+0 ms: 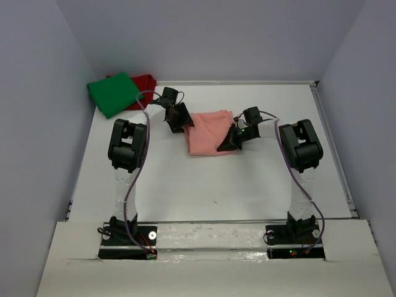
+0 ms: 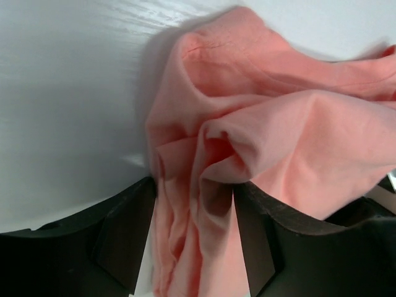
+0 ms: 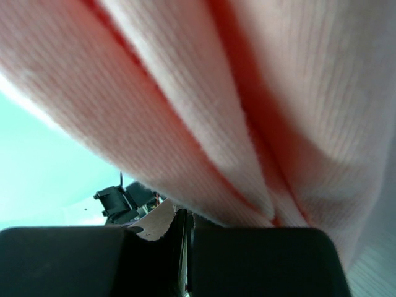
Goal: Fold and stack the t-shirts
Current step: Put the neatly folded tshirt into the corner of the board with the left arm
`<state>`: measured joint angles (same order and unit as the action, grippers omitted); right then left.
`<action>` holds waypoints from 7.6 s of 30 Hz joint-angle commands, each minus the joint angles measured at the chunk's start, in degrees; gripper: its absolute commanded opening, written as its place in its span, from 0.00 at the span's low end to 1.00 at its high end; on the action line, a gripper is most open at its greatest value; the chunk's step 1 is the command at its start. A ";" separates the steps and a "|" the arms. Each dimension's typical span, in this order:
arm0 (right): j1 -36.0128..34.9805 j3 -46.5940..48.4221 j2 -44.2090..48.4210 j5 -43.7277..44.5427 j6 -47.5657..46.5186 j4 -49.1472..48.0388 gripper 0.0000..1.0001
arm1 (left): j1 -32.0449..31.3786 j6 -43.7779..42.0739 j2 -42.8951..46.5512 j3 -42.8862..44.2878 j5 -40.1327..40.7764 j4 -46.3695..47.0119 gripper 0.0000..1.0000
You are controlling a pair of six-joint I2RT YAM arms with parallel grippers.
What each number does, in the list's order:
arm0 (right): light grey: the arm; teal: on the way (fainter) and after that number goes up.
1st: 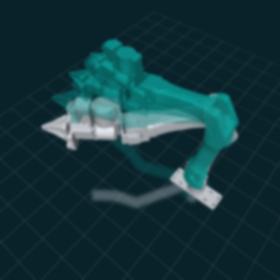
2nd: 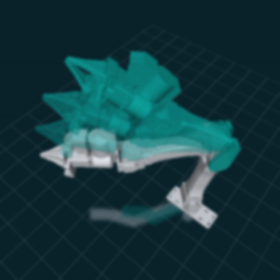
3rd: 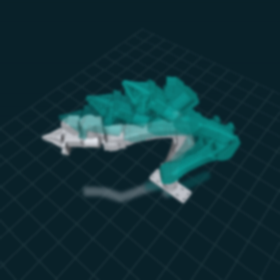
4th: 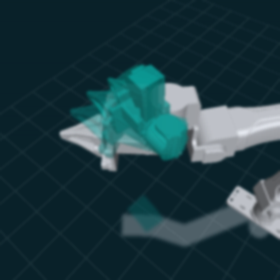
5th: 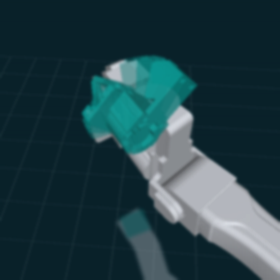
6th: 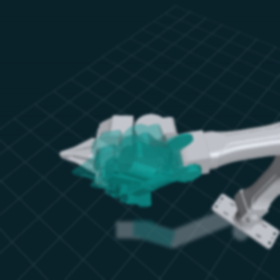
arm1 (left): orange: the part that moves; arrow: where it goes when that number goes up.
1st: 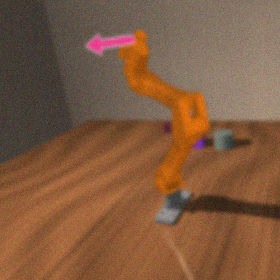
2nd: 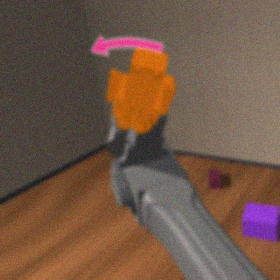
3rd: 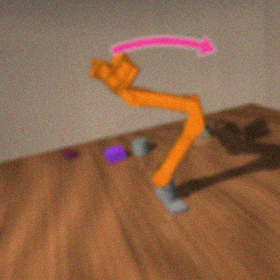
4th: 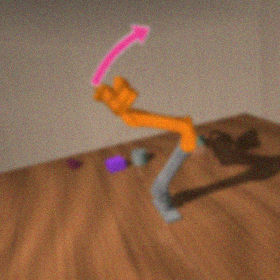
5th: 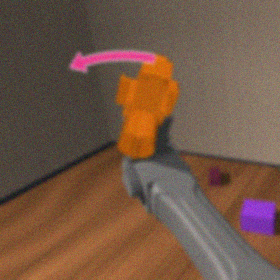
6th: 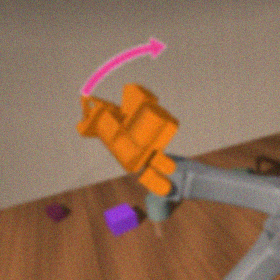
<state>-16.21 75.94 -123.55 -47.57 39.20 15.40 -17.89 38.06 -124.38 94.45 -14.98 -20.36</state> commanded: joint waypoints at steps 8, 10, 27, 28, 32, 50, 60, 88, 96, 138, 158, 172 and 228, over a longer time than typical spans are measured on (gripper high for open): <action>-0.40 -1.41 -0.03 2.75 -2.02 1.74 0.00 | 0.05 -0.36 -4.82 4.43 2.59 -1.53 0.43; -0.40 -1.41 -0.03 2.75 -2.02 1.74 0.00 | 0.05 -0.10 -4.74 3.99 2.41 -1.44 0.04; -0.40 10.17 5.15 0.64 -0.09 2.71 0.17 | 0.05 -2.12 -5.17 6.79 0.57 -3.28 0.00; -0.40 13.32 5.59 0.46 0.69 2.88 0.17 | 0.05 -2.29 -5.17 7.14 0.57 -3.46 0.00; -0.40 21.07 4.11 -1.82 2.28 3.15 0.00 | 0.05 -2.73 -5.26 7.85 0.39 -4.07 0.00; -1.46 43.49 -19.88 -4.99 7.47 -1.69 0.00 | 0.05 -4.05 -4.56 8.99 0.13 -5.30 0.00; -1.46 48.50 -20.16 11.68 -3.06 12.53 0.00 | 0.05 -4.05 -4.21 8.82 0.22 -5.48 0.00; 11.54 43.58 -14.53 36.15 -19.86 26.08 0.00 | 0.14 -5.10 -4.82 8.55 -0.31 -5.83 0.00; 15.32 45.35 -13.48 34.31 -19.34 26.96 0.00 | 0.05 -5.10 -5.09 8.99 -0.66 -6.01 0.00; 15.33 27.16 8.58 12.06 -15.38 21.16 0.54 | 7.78 -22.24 -8.86 39.05 16.48 -20.34 0.00; 11.55 19.24 15.44 11.27 -14.24 23.18 0.54 | 19.19 -24.70 -10.80 42.92 22.36 -5.92 0.00; 7.60 16.26 17.55 12.42 -12.66 24.77 0.54 | 27.29 -23.65 -11.06 47.40 23.86 2.43 0.00; 3.55 15.38 15.18 11.63 -12.13 26.09 0.54 | 34.06 -17.59 -13.96 43.36 29.57 6.12 0.99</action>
<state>-11.90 92.38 -110.02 -35.00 26.87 41.95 15.62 19.90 -139.87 138.30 12.64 -16.86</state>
